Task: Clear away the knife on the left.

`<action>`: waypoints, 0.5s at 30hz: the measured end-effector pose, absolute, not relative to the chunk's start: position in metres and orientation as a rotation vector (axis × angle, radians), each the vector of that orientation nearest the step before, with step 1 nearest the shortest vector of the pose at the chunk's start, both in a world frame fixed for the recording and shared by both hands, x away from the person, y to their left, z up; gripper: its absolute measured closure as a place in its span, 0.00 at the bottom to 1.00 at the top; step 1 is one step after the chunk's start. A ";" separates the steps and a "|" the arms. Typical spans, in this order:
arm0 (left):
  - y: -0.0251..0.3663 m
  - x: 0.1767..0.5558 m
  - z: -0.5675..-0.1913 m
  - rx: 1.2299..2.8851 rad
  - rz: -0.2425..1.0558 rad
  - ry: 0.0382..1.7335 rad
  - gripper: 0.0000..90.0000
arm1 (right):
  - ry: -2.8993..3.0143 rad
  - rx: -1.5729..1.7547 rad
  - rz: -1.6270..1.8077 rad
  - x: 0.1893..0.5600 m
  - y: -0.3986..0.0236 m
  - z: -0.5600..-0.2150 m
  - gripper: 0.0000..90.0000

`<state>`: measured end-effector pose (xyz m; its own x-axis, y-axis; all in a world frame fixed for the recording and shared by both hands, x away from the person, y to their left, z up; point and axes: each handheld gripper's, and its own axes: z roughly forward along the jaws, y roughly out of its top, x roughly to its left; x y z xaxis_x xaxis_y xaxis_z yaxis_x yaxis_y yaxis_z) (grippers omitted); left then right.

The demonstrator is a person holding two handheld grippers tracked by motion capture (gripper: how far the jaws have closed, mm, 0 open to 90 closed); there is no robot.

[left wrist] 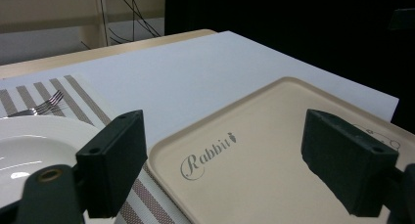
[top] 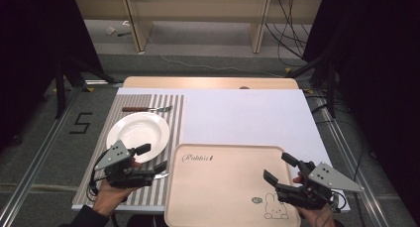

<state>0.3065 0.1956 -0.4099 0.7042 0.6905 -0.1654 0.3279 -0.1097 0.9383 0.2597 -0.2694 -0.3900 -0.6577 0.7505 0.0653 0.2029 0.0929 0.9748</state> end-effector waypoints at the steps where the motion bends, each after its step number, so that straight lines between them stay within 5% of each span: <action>1: 0.195 0.306 -0.410 1.711 0.373 0.820 0.19 | 1.923 0.932 1.595 0.260 -0.269 -0.390 0.24; 15: 0.195 0.307 -0.411 1.724 0.373 0.828 0.19 | 1.932 0.931 1.593 0.260 -0.269 -0.390 0.24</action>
